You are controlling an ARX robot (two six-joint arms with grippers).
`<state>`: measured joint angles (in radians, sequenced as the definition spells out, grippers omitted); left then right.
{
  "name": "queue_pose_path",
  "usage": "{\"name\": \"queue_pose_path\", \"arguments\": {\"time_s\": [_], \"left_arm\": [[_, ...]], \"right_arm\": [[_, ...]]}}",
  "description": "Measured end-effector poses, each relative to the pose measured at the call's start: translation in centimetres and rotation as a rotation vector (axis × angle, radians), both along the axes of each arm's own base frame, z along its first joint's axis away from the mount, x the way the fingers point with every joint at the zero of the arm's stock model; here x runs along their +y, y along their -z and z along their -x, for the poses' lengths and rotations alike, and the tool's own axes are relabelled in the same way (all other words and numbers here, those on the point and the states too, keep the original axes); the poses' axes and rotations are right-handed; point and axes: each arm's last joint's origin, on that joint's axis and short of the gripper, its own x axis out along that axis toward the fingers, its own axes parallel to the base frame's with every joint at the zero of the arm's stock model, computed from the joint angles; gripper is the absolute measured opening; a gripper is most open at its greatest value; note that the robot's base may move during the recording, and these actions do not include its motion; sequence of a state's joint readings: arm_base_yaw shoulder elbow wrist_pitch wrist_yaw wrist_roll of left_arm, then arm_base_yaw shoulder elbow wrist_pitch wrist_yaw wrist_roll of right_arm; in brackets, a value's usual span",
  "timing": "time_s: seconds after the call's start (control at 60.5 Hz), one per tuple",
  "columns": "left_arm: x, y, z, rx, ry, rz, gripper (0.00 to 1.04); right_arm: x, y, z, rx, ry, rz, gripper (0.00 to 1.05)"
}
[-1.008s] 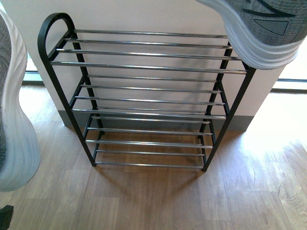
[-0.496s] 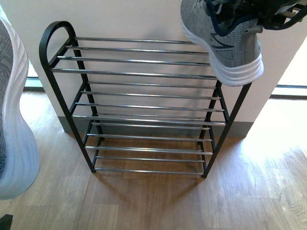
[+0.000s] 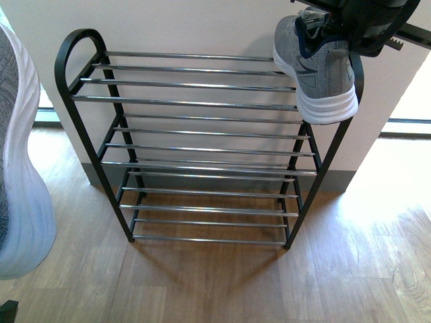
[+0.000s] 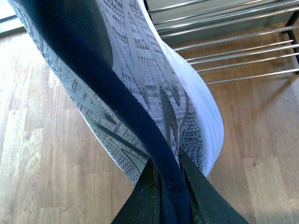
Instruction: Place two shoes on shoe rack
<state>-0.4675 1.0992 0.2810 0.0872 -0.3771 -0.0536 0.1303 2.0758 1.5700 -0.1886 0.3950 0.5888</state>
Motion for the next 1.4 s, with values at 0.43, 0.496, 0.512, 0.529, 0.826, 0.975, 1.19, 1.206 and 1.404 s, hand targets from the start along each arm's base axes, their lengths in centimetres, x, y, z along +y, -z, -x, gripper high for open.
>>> {"name": "queue_pose_path", "arguments": {"time_s": [0.43, 0.496, 0.512, 0.529, 0.826, 0.975, 1.19, 1.206, 1.404], "left_arm": [[0.0, 0.0, 0.0, 0.0, 0.0, 0.0, 0.03], [0.0, 0.0, 0.0, 0.0, 0.0, 0.0, 0.03], [0.0, 0.0, 0.0, 0.0, 0.0, 0.0, 0.03], [0.0, 0.0, 0.0, 0.0, 0.0, 0.0, 0.03], [0.0, 0.0, 0.0, 0.0, 0.0, 0.0, 0.03], [0.0, 0.0, 0.0, 0.0, 0.0, 0.0, 0.03], [0.0, 0.0, 0.0, 0.0, 0.0, 0.0, 0.03], [0.0, 0.0, 0.0, 0.0, 0.0, 0.0, 0.03], [0.0, 0.0, 0.0, 0.0, 0.0, 0.0, 0.03]], "right_arm": [[-0.9, 0.6, -2.0, -0.012, -0.008, -0.015, 0.02], [-1.0, 0.5, -2.1, -0.024, -0.005, -0.015, 0.1], [-1.0, 0.4, -2.1, -0.032, -0.006, -0.015, 0.14], [-1.1, 0.4, -2.2, -0.035, -0.006, -0.015, 0.16], [-1.6, -1.8, -1.1, -0.134, -0.064, -0.003, 0.63], [-1.8, -3.9, 0.9, -0.186, -0.13, 0.011, 0.86], [-2.8, -6.7, 5.4, -0.295, -0.233, 0.014, 0.96], [-2.8, -6.8, 5.5, -0.298, -0.236, 0.014, 0.96], [-4.9, -9.0, 13.1, -0.483, -0.371, 0.042, 0.96]]}}
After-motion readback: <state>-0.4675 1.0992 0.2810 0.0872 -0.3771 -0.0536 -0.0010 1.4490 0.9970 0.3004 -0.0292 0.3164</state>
